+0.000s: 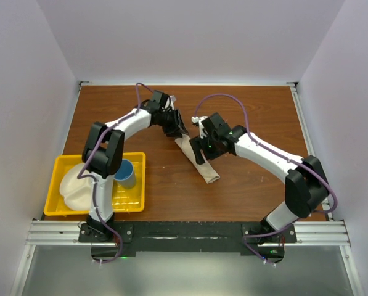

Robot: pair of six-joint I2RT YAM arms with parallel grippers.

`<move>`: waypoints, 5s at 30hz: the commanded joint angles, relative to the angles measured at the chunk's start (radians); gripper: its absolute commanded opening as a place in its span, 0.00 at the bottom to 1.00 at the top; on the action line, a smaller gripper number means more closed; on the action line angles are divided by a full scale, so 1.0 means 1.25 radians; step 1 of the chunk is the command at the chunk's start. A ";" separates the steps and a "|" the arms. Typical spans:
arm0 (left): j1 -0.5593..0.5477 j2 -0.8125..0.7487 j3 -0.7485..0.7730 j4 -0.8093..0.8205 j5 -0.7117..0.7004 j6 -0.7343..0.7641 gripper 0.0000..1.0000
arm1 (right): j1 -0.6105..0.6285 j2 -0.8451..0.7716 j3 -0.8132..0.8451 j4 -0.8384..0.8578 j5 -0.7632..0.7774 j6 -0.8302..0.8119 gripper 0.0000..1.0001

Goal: Fold the napkin, place the utensils inside, and roll it up
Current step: Roll the napkin at the center of the board.

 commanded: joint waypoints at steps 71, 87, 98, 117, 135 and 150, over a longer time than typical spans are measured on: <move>-0.050 0.009 -0.128 0.388 0.204 -0.216 0.43 | -0.287 0.329 -0.013 0.309 -0.673 0.173 0.08; -0.054 0.077 -0.134 0.331 0.142 -0.151 0.39 | -0.288 0.274 -0.007 0.181 -0.560 0.088 0.46; -0.054 0.076 -0.147 0.317 0.137 -0.135 0.38 | -0.261 0.180 0.014 0.025 -0.471 0.010 0.64; -0.054 0.077 -0.143 0.269 0.137 -0.103 0.37 | -0.179 0.073 0.006 -0.045 -0.328 0.025 0.62; -0.054 0.085 -0.154 0.265 0.130 -0.095 0.36 | -0.177 0.162 -0.174 0.315 -0.488 0.164 0.10; -0.054 0.078 -0.136 0.255 0.137 -0.095 0.36 | -0.188 0.069 -0.211 0.253 -0.481 0.135 0.12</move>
